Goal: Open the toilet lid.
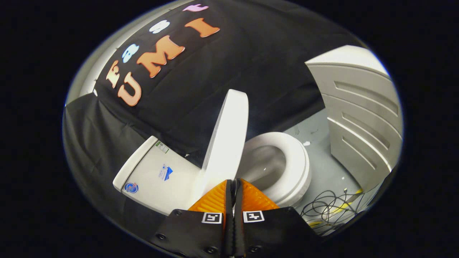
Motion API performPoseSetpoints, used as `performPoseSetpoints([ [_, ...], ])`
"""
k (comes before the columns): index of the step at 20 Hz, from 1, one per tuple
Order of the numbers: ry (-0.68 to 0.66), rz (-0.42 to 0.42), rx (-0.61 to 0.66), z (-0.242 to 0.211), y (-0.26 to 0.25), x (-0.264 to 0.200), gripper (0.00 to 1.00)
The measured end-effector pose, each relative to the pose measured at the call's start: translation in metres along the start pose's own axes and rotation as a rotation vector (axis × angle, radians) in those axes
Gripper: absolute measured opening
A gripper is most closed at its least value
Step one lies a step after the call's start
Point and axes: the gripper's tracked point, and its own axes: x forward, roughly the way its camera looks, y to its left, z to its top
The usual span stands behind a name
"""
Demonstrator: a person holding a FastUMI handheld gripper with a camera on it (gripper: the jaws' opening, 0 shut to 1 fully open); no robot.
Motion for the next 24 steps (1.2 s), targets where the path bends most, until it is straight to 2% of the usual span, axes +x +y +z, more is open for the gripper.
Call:
performPoseSetpoints([
  [7, 0.004, -0.058, -0.084, 0.005, 0.013, -0.006, 0.08],
  [15, 0.006, -0.079, -0.285, 0.014, 0.054, -0.012, 0.08],
  [24, -0.031, -0.119, -0.371, 0.020, 0.094, -0.017, 0.08],
])
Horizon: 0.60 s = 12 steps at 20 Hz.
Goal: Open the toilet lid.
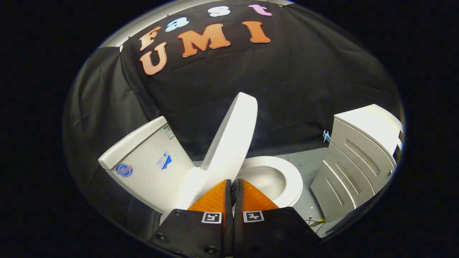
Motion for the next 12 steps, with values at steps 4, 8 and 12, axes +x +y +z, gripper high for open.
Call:
performPoseSetpoints([
  [4, 0.009, -0.008, -0.052, 0.006, 0.014, -0.003, 0.08],
  [8, 0.003, 0.002, -0.084, 0.014, 0.029, -0.007, 0.08],
  [12, -0.013, -0.001, -0.113, 0.019, 0.047, -0.009, 0.08],
])
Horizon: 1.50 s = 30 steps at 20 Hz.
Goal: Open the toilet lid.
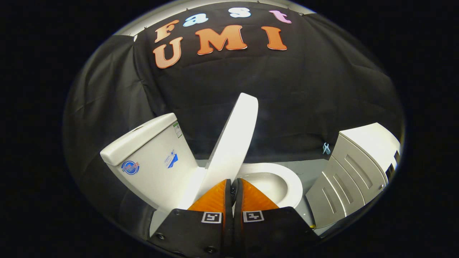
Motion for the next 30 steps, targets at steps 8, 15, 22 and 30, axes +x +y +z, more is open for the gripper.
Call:
performPoseSetpoints([
  [8, -0.029, 0.003, -0.065, 0.012, 0.031, -0.003, 0.08],
  [15, -0.052, 0.033, -0.110, 0.022, 0.060, -0.005, 0.08],
  [22, -0.069, 0.042, -0.141, 0.028, 0.088, -0.004, 0.08],
  [30, -0.090, 0.062, -0.219, 0.032, 0.130, -0.004, 0.08],
])
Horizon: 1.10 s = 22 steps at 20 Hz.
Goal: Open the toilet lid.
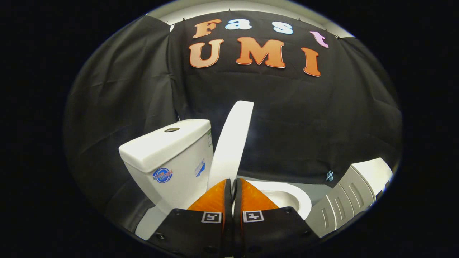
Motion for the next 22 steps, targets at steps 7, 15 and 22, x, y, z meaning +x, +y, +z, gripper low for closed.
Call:
performPoseSetpoints([
  [7, -0.016, 0.022, -0.059, 0.006, 0.028, 0.002, 0.08],
  [15, -0.024, 0.039, -0.081, 0.010, 0.057, 0.005, 0.08],
  [22, 0.001, 0.059, -0.137, 0.012, 0.081, 0.012, 0.11],
])
